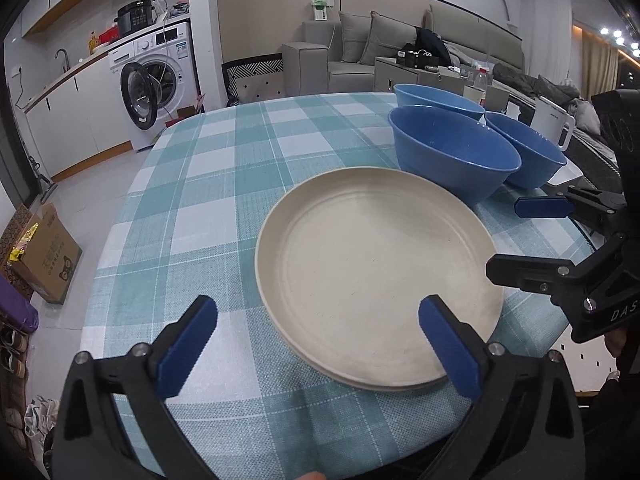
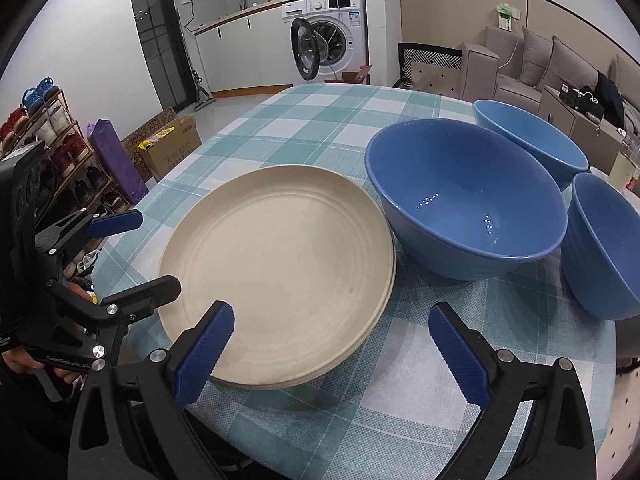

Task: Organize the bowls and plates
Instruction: 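Open both tools to release the cream plates onto the stack, then move both open tools away from the plates toward the blue bowls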

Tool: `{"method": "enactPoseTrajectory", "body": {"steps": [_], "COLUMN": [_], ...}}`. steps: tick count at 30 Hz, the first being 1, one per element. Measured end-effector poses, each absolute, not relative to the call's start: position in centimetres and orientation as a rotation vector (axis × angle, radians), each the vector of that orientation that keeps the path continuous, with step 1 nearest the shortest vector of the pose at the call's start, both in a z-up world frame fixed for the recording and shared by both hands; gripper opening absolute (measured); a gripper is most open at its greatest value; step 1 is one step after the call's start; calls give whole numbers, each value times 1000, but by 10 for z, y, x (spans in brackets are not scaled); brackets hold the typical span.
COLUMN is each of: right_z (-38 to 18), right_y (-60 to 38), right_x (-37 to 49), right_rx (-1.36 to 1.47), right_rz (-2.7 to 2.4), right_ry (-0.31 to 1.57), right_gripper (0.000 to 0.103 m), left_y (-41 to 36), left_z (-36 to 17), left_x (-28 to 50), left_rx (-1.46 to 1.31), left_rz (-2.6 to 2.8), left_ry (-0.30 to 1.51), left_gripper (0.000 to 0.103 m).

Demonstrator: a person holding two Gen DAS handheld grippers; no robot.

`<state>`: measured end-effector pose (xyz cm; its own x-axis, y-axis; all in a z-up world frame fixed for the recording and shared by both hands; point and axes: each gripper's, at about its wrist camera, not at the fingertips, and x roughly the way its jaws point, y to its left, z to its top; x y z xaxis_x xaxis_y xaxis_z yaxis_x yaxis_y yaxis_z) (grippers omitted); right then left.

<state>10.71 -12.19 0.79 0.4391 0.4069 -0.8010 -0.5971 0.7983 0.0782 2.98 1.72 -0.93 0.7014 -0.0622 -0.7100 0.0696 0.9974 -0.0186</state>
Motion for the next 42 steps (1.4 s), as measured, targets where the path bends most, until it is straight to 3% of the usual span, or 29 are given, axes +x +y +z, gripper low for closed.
{"method": "enactPoseTrajectory", "body": {"steps": [22, 42], "right_z": [40, 112], "right_y": [-152, -224], "right_x": [99, 106], "right_rx": [-190, -79], "right_rz": [633, 567], "right_ry": [866, 753], "right_gripper": [102, 102], "left_y": [9, -10], "left_z": [10, 49], "left_x": [38, 67], "left_rx": [-42, -52], "left_rz": [-131, -161], "left_ry": [747, 676], "left_gripper": [103, 103]}}
